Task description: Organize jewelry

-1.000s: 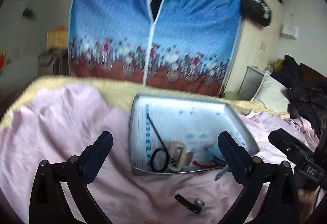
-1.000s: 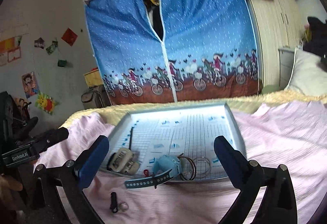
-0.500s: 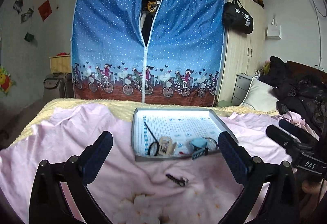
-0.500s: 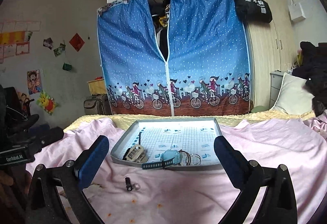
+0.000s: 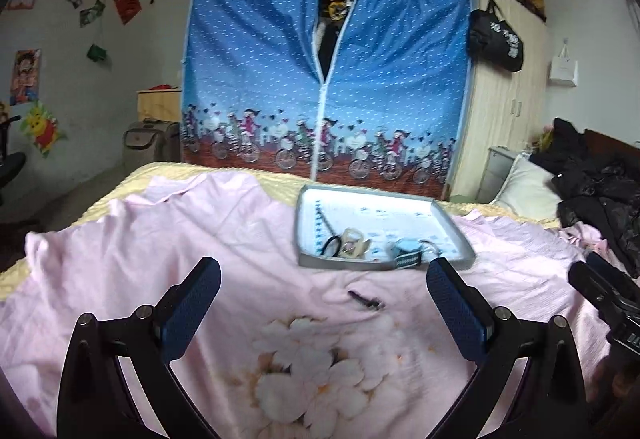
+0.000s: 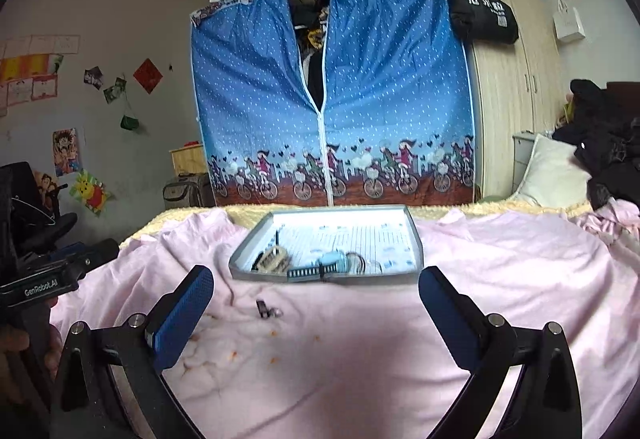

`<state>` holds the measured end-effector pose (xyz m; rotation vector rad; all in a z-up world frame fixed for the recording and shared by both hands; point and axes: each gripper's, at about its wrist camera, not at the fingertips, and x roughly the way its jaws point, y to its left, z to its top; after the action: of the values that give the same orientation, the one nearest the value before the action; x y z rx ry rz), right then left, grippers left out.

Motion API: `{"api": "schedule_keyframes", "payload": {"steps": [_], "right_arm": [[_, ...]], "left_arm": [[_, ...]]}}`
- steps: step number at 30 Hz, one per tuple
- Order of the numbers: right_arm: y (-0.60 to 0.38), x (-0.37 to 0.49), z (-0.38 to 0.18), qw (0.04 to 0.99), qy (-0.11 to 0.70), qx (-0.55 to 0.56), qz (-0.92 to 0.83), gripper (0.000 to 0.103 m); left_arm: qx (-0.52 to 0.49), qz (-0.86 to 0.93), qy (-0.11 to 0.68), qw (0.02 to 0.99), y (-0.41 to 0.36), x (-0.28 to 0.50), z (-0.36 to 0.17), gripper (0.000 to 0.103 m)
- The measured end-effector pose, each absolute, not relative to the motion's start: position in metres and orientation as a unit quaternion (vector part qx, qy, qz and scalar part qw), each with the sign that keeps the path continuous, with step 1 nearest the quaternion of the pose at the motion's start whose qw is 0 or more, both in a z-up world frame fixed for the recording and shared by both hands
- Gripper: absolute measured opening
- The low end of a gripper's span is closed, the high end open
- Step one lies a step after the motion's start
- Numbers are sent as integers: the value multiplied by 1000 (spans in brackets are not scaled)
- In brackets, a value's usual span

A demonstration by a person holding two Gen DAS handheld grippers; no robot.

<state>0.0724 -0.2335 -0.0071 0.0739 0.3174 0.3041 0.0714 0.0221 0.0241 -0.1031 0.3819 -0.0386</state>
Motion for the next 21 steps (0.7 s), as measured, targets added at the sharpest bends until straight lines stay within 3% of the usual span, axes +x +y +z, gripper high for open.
{"api": "schedule_keyframes", "payload": {"steps": [21], "right_arm": [[-238,76,-43,956,264,49,119,103]], "left_arm": [[-59,47,269,960,31,60,-8,101]]}}
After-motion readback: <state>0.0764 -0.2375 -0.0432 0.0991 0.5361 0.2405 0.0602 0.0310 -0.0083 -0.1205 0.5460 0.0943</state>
